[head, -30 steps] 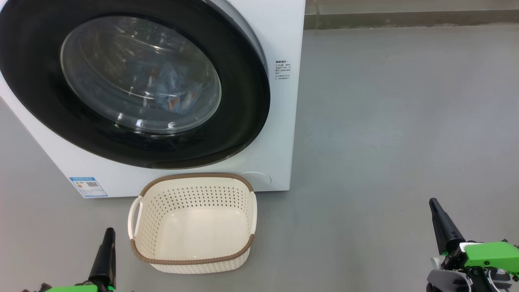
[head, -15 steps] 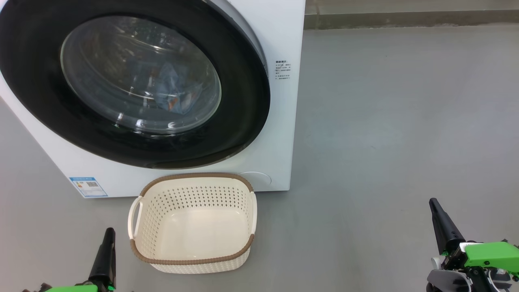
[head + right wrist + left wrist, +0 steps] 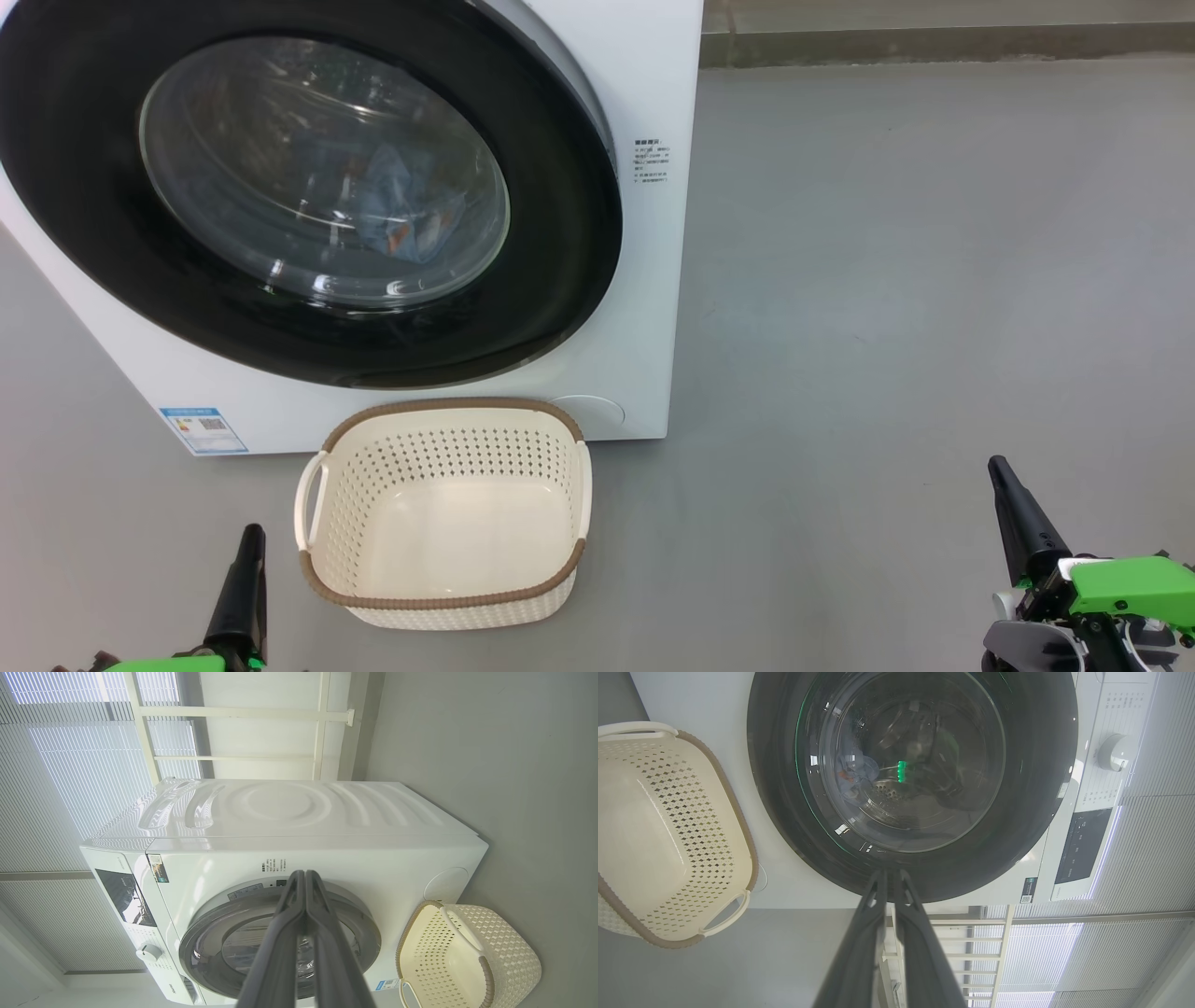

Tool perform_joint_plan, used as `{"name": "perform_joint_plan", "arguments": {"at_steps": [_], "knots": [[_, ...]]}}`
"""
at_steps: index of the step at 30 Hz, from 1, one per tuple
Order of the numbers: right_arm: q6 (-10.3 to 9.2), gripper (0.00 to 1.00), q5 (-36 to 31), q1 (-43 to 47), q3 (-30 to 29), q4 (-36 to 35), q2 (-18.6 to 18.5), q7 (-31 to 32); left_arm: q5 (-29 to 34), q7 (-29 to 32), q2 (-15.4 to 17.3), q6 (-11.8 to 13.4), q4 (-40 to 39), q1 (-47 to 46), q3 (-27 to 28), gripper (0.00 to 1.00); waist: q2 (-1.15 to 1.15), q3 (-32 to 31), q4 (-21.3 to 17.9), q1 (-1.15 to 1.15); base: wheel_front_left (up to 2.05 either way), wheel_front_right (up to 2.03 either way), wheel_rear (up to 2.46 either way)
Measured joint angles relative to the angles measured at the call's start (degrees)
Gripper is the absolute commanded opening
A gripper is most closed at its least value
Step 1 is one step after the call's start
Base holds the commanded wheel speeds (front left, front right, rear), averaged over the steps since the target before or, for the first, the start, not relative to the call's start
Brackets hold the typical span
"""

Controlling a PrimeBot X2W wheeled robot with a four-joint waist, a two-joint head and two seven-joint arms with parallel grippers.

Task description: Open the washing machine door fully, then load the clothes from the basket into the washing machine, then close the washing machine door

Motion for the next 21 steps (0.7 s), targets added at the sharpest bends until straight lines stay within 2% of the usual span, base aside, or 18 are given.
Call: {"name": "perform_joint_plan", "arguments": {"at_steps": [21], "knots": [[0.0,0.0,0.0,0.0,0.0,0.0,0.0,0.0,0.0,0.0,0.0,0.0,0.0,0.0,0.0,0.0,0.0,0.0,0.0,0.0,0.0,0.0,0.0]]}}
